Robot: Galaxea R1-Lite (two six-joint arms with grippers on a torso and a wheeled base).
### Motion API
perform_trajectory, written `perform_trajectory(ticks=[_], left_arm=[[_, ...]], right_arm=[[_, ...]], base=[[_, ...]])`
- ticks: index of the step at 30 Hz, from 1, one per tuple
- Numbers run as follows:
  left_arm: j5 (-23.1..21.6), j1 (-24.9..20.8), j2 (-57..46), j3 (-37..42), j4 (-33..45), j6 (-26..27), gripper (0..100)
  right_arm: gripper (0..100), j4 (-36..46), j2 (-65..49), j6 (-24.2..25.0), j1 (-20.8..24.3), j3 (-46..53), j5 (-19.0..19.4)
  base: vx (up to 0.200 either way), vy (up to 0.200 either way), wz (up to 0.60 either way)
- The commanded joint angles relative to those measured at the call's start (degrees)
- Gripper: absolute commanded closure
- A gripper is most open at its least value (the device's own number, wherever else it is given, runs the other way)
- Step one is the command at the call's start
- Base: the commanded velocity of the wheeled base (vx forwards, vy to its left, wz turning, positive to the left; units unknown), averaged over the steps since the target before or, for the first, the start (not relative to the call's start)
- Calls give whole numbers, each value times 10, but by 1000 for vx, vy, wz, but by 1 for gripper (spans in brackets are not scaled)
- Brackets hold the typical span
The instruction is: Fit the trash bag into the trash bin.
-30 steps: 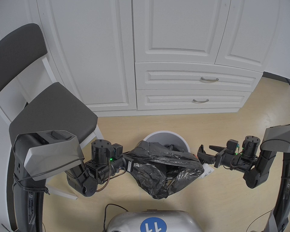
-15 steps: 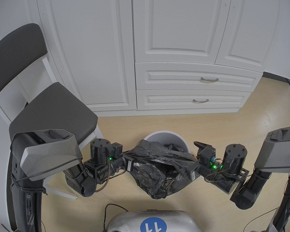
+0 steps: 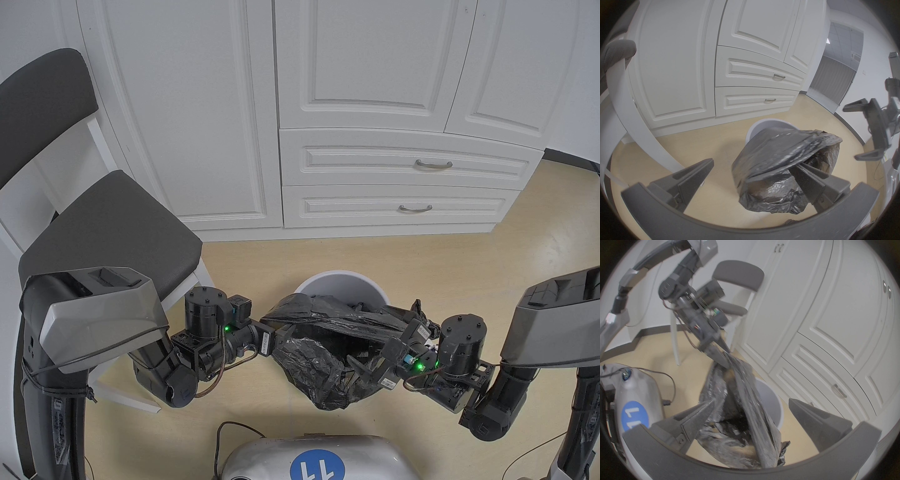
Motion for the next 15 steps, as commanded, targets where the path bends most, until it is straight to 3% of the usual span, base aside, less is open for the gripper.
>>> perform_trajectory(ticks=[1, 6, 15], left_arm=[[-1, 1, 0, 2, 0, 1, 0], [-1, 2, 2, -1, 0, 1, 0], [1, -1, 3, -1, -1, 3, 0]], right_arm=[[0, -10, 43, -3, -27, -24, -1], [0, -10, 66, -3, -37, -34, -1], [0, -10, 130, 1, -69, -143, 6]], base=[[0, 0, 0], [0, 0, 0], [0, 0, 0]])
